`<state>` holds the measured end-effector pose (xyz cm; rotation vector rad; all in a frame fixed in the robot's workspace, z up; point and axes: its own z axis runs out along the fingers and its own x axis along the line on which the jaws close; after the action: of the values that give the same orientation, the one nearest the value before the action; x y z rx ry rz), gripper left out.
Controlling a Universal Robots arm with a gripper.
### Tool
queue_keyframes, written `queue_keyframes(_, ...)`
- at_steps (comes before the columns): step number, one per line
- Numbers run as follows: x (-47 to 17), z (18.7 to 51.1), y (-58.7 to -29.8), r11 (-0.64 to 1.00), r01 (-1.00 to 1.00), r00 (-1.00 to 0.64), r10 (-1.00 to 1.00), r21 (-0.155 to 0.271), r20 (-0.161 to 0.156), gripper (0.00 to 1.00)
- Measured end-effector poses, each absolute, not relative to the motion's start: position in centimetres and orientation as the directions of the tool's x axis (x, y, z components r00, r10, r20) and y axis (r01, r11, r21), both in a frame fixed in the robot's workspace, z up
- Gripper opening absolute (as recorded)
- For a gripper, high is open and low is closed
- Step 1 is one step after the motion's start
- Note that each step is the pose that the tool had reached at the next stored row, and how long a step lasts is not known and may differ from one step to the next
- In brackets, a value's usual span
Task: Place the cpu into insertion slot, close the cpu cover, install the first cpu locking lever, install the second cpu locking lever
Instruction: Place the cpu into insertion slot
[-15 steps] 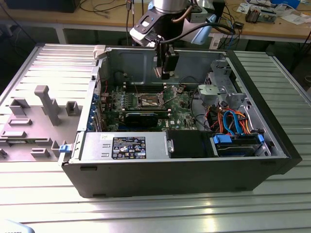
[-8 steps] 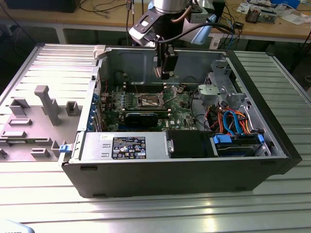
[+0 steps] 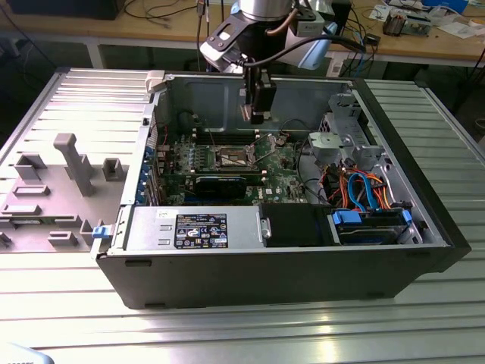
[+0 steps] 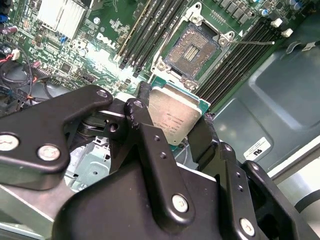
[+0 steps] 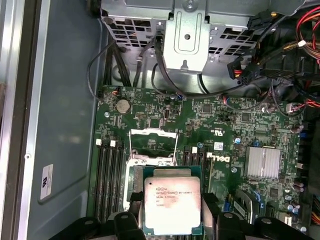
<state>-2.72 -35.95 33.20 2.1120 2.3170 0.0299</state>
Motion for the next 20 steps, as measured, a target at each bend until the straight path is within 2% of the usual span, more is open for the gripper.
queue_keyframes(20, -2.72, 33.2, -35.95, 0.006, 1.0, -0.006, 1.0, 0.018, 0.008, 0.55)
